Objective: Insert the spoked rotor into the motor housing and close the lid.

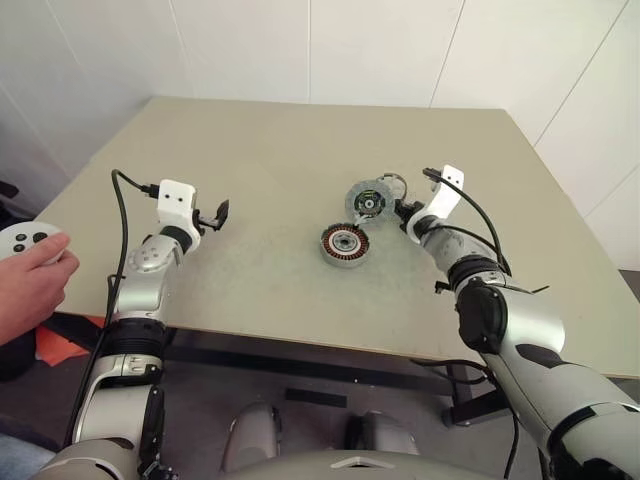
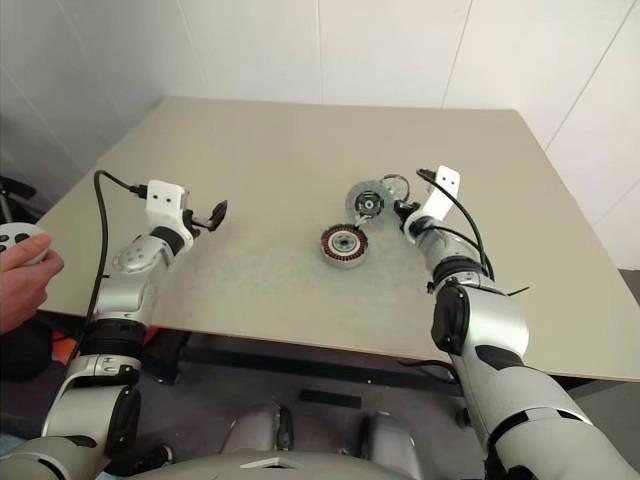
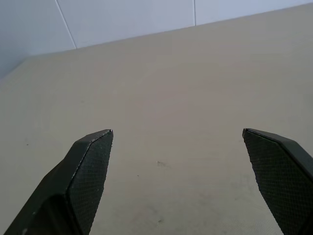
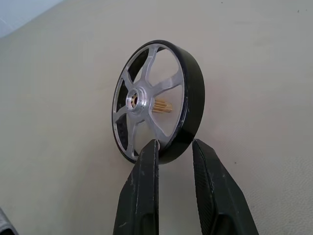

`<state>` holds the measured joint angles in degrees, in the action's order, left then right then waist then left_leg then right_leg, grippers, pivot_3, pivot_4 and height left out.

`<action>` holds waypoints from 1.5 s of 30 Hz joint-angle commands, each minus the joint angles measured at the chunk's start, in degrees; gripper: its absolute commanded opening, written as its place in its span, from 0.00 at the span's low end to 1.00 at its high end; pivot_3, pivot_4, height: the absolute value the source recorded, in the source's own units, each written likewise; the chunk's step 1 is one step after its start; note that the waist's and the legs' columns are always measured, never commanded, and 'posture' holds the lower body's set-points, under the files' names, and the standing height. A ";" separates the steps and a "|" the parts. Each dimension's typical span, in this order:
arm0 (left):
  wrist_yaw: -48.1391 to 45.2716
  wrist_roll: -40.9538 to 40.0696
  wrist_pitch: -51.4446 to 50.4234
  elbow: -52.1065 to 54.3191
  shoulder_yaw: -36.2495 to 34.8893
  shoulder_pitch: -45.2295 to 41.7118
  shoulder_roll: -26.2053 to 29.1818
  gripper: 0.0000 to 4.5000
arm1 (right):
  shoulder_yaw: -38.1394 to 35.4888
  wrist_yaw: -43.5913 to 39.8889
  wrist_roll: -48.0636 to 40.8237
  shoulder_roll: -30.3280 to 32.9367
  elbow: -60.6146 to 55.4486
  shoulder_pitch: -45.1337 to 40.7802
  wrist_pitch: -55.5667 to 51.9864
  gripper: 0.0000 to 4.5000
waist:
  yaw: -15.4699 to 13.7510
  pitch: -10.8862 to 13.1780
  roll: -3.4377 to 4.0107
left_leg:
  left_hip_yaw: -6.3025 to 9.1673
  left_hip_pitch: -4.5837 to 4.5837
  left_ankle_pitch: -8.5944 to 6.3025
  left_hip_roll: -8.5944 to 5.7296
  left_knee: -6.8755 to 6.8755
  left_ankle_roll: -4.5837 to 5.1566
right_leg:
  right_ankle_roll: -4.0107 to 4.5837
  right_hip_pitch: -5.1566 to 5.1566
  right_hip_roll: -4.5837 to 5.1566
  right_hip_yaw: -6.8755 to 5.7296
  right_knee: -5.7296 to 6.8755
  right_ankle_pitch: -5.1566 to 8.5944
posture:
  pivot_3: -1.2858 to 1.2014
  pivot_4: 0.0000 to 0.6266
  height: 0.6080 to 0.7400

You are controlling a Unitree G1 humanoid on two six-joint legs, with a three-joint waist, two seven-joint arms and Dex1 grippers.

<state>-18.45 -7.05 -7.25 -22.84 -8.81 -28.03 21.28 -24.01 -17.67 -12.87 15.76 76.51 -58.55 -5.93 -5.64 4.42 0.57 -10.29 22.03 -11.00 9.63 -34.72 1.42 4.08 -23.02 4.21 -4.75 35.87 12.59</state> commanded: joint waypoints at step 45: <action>-1.15 1.89 3.28 -2.97 3.28 -1.96 -2.01 1.00 | -17.01 -2.10 -21.40 8.20 -8.07 -10.11 -15.88 0.15 | -0.28 0.01 0.00 | -0.01 0.23 -0.03 -0.01 0.01 0.05 | 0.00 -0.15 0.00 -0.03 -0.10 0.00 | 0.52 0.00 1.00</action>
<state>-19.30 -5.34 -5.34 -26.50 -5.80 -28.50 19.17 -40.56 -17.77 -31.96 22.80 73.13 -66.20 -18.55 -5.91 4.44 0.57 -10.30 22.27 -11.03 9.63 -34.71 1.47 4.08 -23.17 4.22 -4.78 35.76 12.59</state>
